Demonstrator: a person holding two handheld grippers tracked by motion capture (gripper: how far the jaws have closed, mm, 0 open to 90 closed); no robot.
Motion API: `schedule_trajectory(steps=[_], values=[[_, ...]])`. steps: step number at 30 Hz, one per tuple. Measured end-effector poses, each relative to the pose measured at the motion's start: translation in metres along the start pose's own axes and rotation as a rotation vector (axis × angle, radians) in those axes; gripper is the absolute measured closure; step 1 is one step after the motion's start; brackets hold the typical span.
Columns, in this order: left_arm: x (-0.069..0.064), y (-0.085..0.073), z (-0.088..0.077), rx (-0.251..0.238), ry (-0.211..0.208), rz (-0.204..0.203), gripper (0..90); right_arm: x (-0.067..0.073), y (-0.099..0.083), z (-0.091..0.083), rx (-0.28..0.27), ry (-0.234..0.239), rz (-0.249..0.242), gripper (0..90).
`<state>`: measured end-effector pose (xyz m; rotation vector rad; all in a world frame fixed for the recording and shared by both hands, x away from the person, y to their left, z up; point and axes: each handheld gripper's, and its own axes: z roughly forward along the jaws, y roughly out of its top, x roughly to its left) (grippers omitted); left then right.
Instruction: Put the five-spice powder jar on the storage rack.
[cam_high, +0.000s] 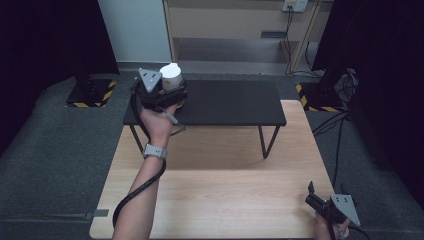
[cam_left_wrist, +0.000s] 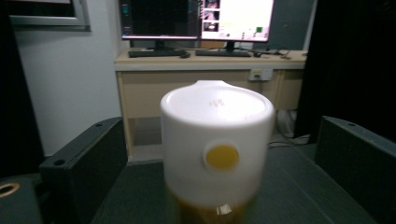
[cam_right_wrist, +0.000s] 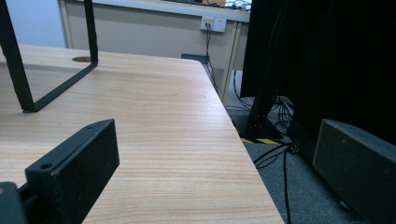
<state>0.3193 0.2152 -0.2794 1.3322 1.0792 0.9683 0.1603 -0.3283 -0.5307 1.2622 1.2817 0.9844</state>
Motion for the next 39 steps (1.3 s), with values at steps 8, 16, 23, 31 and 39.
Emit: schedule_trajectory(steps=[8,16,23,31,39], values=[[0.002,-0.078,-0.087,-0.100,-0.033,0.083,0.0,-0.001,-0.002,-0.001,-0.009,0.014,-0.007,0.6],[0.012,-0.156,-0.141,0.003,0.013,0.043,0.0,-0.002,-0.001,-0.001,-0.008,0.024,-0.013,0.6],[0.019,-0.198,-0.160,0.115,0.073,0.000,0.0,-0.002,0.000,0.000,0.001,0.029,-0.019,0.6],[0.032,-0.217,-0.163,0.198,0.111,-0.038,0.0,-0.001,0.001,0.000,0.007,0.027,-0.032,0.6],[0.038,-0.223,-0.160,0.280,0.109,-0.054,0.0,0.000,0.002,0.001,0.017,0.032,-0.044,0.6]])
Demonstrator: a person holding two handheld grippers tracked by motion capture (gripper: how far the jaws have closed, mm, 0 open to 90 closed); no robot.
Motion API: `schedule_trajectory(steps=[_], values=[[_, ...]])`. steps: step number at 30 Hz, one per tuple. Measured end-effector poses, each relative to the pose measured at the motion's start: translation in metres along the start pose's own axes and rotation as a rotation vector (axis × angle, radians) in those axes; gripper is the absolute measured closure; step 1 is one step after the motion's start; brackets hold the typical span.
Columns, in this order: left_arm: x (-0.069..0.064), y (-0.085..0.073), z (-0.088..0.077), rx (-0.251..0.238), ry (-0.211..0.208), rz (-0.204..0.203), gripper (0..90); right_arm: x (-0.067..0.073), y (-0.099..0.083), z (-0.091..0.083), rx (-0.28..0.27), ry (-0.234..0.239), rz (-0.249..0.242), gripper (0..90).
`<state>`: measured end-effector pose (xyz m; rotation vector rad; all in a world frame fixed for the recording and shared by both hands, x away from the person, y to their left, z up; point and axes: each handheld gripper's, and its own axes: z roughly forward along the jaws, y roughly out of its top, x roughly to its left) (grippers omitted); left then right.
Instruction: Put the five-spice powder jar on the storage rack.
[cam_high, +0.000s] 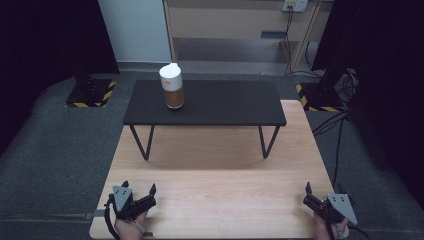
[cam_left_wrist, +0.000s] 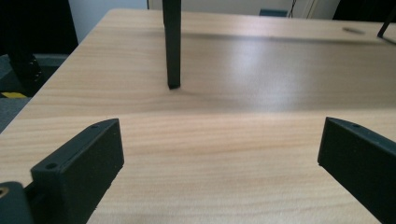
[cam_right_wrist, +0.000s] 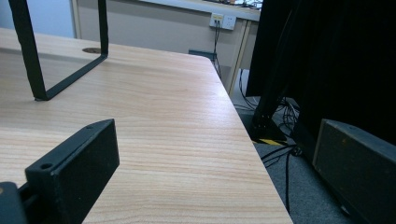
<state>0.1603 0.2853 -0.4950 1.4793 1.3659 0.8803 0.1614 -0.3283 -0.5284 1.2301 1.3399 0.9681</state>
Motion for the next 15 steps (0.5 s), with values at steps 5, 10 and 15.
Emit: schedule_trajectory(steps=[5,10,15], values=[[0.0009,-0.0025,-0.0014,-0.005,0.009,-0.033,0.0,0.0010,0.0021,0.0014,0.014,0.007,-0.023,0.6],[0.0025,-0.0037,-0.0024,-0.011,0.010,-0.052,0.0,0.0015,0.0031,0.0020,0.021,0.009,-0.030,0.6],[0.0015,-0.0033,-0.0023,-0.007,0.015,-0.055,0.0,0.0020,0.0034,0.0021,0.024,0.008,-0.033,0.6]])
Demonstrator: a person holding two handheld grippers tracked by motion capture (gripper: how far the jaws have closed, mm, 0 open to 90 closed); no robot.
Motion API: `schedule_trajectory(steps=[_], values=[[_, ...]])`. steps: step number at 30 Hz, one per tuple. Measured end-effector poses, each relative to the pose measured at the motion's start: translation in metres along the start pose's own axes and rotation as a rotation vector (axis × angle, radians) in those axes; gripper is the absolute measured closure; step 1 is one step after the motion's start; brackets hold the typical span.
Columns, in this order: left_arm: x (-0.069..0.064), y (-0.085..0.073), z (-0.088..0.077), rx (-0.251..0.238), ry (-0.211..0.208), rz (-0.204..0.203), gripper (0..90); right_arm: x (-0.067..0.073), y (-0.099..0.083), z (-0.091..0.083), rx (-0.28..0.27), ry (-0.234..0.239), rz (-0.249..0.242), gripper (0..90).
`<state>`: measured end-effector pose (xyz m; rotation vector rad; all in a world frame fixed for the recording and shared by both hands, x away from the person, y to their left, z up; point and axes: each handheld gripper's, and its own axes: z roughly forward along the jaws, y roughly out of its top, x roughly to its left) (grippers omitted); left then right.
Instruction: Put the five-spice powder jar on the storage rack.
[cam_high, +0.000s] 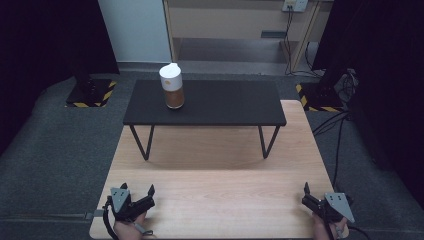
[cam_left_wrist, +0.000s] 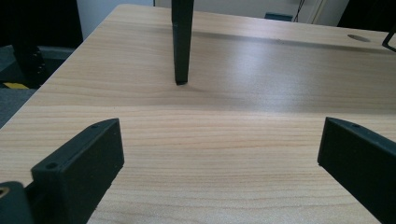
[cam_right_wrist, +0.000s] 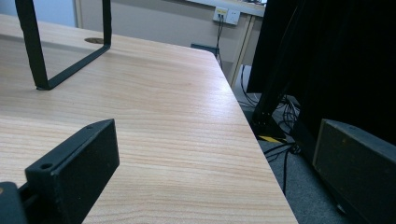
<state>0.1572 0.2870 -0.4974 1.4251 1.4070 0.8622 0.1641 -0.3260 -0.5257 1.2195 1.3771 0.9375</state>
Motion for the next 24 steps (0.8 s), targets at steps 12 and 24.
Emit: schedule_trajectory(steps=[12,24], values=[[-0.0017,0.0013,0.0001,0.009,0.010,-0.005,0.0,-0.0008,-0.0011,-0.0009,-0.007,0.004,0.003,0.6],[-0.0054,0.0018,0.0003,0.014,0.029,0.002,0.0,-0.0023,-0.0041,-0.0024,-0.026,0.007,0.016,0.6]])
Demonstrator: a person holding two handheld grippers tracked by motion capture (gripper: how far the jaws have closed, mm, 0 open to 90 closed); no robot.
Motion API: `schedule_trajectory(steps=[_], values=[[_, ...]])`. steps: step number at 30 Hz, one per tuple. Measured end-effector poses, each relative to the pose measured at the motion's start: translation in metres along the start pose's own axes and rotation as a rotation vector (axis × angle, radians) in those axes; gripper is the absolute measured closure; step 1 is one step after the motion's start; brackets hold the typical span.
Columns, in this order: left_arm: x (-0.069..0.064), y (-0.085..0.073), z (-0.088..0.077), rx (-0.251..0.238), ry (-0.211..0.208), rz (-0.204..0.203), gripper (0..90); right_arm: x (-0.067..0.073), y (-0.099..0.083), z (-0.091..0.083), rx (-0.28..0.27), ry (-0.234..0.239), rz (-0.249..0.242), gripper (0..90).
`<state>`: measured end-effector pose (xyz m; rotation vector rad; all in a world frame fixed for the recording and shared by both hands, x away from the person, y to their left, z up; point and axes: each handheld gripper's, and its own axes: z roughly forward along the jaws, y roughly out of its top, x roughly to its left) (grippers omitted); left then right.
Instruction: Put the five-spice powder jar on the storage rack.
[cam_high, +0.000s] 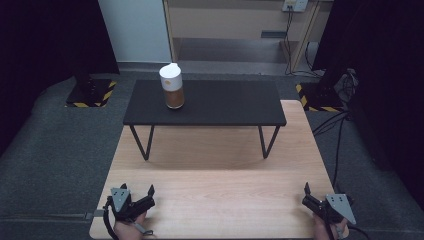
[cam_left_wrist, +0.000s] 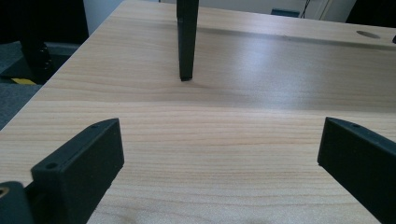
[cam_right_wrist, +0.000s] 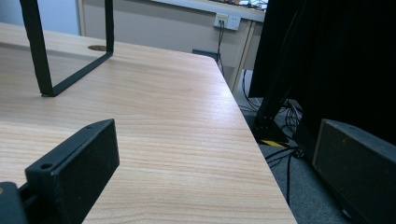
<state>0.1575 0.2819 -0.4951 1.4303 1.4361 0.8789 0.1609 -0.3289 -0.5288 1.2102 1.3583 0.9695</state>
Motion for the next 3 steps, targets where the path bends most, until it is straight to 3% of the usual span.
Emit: schedule_trajectory(steps=[3], values=[[-0.0021,-0.0002,0.0000,-0.001,0.011,0.004,0.0,-0.0005,-0.0009,-0.0003,-0.006,0.002,-0.001,0.6]])
